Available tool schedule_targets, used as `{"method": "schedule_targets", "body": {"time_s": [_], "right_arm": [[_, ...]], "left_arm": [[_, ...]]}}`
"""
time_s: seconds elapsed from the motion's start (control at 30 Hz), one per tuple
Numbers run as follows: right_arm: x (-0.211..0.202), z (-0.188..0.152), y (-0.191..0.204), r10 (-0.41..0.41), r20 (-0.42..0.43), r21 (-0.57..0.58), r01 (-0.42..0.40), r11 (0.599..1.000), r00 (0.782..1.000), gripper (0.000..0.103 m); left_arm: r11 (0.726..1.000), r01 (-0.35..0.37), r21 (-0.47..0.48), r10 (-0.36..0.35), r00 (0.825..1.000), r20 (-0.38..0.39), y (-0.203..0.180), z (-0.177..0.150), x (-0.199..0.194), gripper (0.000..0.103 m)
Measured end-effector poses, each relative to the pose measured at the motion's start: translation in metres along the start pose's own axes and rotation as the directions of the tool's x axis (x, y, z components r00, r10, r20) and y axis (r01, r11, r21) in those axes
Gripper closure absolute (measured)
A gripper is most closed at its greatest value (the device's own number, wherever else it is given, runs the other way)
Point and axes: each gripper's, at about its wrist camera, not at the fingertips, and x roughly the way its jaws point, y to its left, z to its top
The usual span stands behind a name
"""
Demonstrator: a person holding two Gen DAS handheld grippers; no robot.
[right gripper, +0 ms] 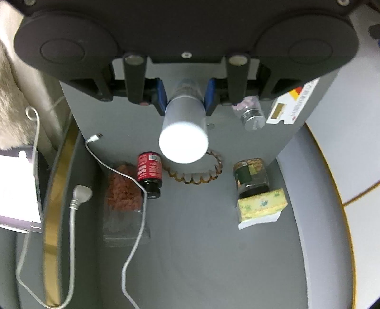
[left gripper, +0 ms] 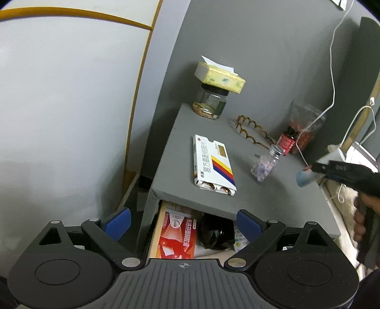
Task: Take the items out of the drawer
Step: 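Grasp the white spray bottle with the right tool and stand it on the nightstand top, then reach into the drawer and grasp the beige glasses case with the right tool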
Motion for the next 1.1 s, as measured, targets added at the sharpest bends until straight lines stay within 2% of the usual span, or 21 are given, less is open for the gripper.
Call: {"method": "schedule_targets", "body": {"time_s": [0.17, 0.23, 0.37, 0.43, 0.47, 0.5, 0.6, 0.8, 0.87, 0.93, 0.97, 1.1], "right_arm": [[0.033, -0.007, 0.004, -0.020, -0.060, -0.035, 0.018, 0.999, 0.998, 0.070], [0.042, -0.011, 0.011, -0.047, -0.045, -0.083, 0.043, 0.996, 0.998, 0.070], [0.050, -0.016, 0.015, -0.064, -0.066, -0.094, 0.057, 0.994, 0.996, 0.068], [0.052, -0.019, 0.015, -0.067, -0.071, -0.097, 0.059, 0.993, 0.995, 0.050], [0.052, -0.021, 0.016, -0.068, -0.071, -0.104, 0.060, 0.993, 0.995, 0.048], [0.054, -0.024, 0.016, -0.069, -0.072, -0.113, 0.061, 0.992, 0.995, 0.050], [0.061, -0.032, 0.015, -0.081, -0.113, -0.142, 0.065, 0.988, 0.990, 0.072], [0.059, -0.035, 0.010, -0.111, -0.115, -0.184, 0.089, 0.979, 0.987, 0.073], [0.058, -0.036, 0.008, -0.119, -0.123, -0.189, 0.094, 0.977, 0.985, 0.066], [0.050, -0.039, 0.005, -0.138, -0.110, -0.194, 0.115, 0.974, 0.984, 0.047], [0.044, -0.040, 0.003, -0.135, -0.103, -0.190, 0.113, 0.975, 0.986, 0.047], [0.004, -0.049, -0.005, -0.014, -0.121, -0.102, 0.001, 0.995, 0.993, 0.047]], "left_arm": [[1.000, -0.005, -0.018, 0.005, 1.000, -0.001, 0.003, 0.002, 0.004, 0.010], [1.000, 0.000, -0.016, 0.000, 1.000, -0.001, 0.003, 0.002, 0.004, 0.010], [1.000, 0.004, -0.013, -0.004, 1.000, 0.002, 0.002, 0.003, 0.004, 0.010], [1.000, 0.006, -0.018, -0.006, 1.000, 0.002, 0.002, 0.004, 0.004, 0.010], [1.000, 0.007, -0.020, -0.007, 1.000, 0.002, 0.002, 0.004, 0.005, 0.010], [1.000, 0.007, -0.019, -0.007, 1.000, 0.002, 0.002, 0.004, 0.005, 0.010], [1.000, 0.006, -0.018, -0.006, 1.000, 0.002, 0.002, 0.004, 0.004, 0.010], [1.000, 0.006, -0.015, -0.006, 1.000, 0.003, 0.001, 0.003, 0.004, 0.010], [1.000, 0.000, -0.014, 0.000, 1.000, 0.005, 0.001, 0.003, 0.002, 0.010], [1.000, -0.006, -0.020, 0.006, 1.000, 0.008, 0.002, 0.003, 0.001, 0.010], [1.000, -0.008, -0.026, 0.008, 1.000, 0.008, 0.003, 0.003, 0.000, 0.010], [0.999, -0.012, -0.049, 0.013, 1.000, 0.005, 0.005, 0.002, -0.002, 0.010]]}}
